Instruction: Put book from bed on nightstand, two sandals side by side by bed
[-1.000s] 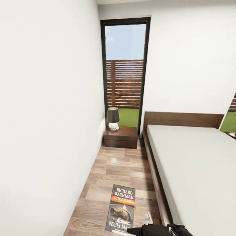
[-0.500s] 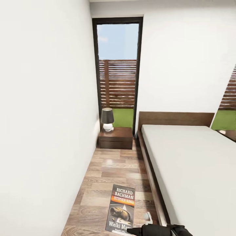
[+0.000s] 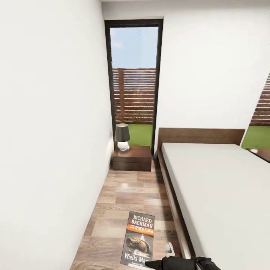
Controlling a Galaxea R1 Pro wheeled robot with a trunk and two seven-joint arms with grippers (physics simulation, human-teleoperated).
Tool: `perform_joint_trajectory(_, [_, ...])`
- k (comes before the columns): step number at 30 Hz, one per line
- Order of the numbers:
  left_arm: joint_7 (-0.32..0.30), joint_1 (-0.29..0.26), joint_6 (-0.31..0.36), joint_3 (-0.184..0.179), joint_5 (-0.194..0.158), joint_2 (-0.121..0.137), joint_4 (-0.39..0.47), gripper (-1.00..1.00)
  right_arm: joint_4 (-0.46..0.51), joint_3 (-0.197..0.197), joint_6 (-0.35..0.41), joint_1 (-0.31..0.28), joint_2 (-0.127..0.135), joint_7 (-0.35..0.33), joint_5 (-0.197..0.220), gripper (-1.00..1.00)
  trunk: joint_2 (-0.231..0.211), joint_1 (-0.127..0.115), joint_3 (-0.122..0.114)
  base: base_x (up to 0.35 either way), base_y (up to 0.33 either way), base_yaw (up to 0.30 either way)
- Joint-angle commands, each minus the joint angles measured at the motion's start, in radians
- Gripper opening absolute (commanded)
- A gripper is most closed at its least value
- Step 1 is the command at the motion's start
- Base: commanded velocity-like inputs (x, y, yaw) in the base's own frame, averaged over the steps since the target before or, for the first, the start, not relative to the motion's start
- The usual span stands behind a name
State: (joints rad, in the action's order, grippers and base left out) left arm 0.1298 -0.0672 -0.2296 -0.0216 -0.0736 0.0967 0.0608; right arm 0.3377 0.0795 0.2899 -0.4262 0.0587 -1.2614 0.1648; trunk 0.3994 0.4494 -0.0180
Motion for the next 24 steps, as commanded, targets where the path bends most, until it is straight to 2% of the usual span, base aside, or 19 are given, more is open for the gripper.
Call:
perform_joint_trajectory(1, [0.001, 0.000, -0.004, -0.003, -0.008, 0.000, -0.001, 1.00, 0.000, 0.008, 0.009, 0.000, 0.001, 0.000, 0.010, -1.00, 0.001, 0.001, 0.000, 0.170, 0.049, -0.003])
perform_joint_trajectory(17, [0.001, 0.000, -0.004, -0.003, -0.008, 0.000, -0.001, 1.00, 0.001, 0.008, 0.009, 0.000, 0.000, 0.000, 0.011, -1.00, 0.001, 0.001, 0.000, 0.181, 0.018, -0.001])
perform_joint_trajectory(24, [0.001, 0.000, -0.004, -0.003, -0.008, 0.000, -0.001, 1.00, 0.001, 0.008, 0.009, 0.000, 0.000, 0.000, 0.011, -1.00, 0.001, 0.001, 0.000, 0.268, 0.001, 0.000])
